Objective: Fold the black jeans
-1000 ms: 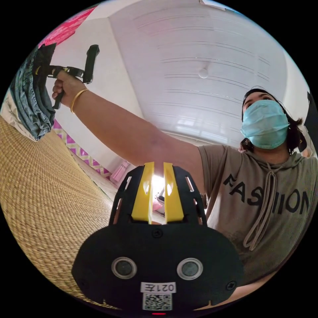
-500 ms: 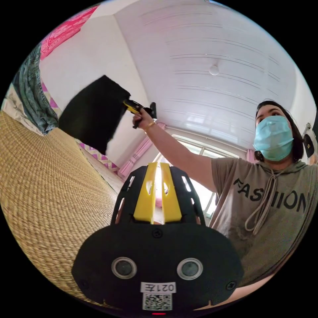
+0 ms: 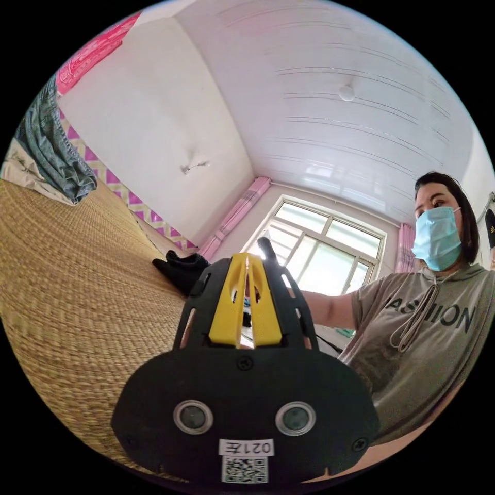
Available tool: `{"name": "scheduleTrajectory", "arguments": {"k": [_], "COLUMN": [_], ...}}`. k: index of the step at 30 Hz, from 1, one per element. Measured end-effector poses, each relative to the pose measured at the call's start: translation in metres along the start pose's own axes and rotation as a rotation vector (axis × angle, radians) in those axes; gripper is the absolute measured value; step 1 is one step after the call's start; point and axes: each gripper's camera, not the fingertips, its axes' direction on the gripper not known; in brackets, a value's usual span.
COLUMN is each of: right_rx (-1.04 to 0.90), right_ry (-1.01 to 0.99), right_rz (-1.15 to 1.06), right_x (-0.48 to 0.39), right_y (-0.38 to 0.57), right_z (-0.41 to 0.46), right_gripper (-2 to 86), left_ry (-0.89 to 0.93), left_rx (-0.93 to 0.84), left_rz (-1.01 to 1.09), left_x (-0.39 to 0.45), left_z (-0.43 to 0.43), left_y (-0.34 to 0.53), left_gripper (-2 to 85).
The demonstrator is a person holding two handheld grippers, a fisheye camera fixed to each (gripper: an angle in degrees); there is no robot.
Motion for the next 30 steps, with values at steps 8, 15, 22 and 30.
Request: {"name": "scheduleTrajectory", "arguments": {"k": [8,15,22,30], "right_rx": [0.148,0.246,0.052,0.342], "right_ry": [0.040,-0.238,0.075,-0.152], "right_rz": [0.064,0.111,0.049,0.397], "right_x": [-0.018,0.012,-0.001,0.148], "right_y": [0.002,-0.004,-0.037,0.062], "right_z": [-0.023,-0.038,0.028,-0.059], "right_gripper": [11.9,15.4,12.7,3.3], "left_ry": [-0.045,-0.035,-0.053,-0.097], "left_rx": [-0.049,-0.089,-0.091,-0.125], "left_rz": [-0.021,-0.048,-0.067,-0.095], "left_x": [-0.012,-0.024,-0.032,-0.035], "left_z": [0.012,0.022,0.028,0.043], "left_y": [-0.017,-0.032,-0.043,-0.058], "left_gripper": [12.0,15.8,15.1,15.4]}}
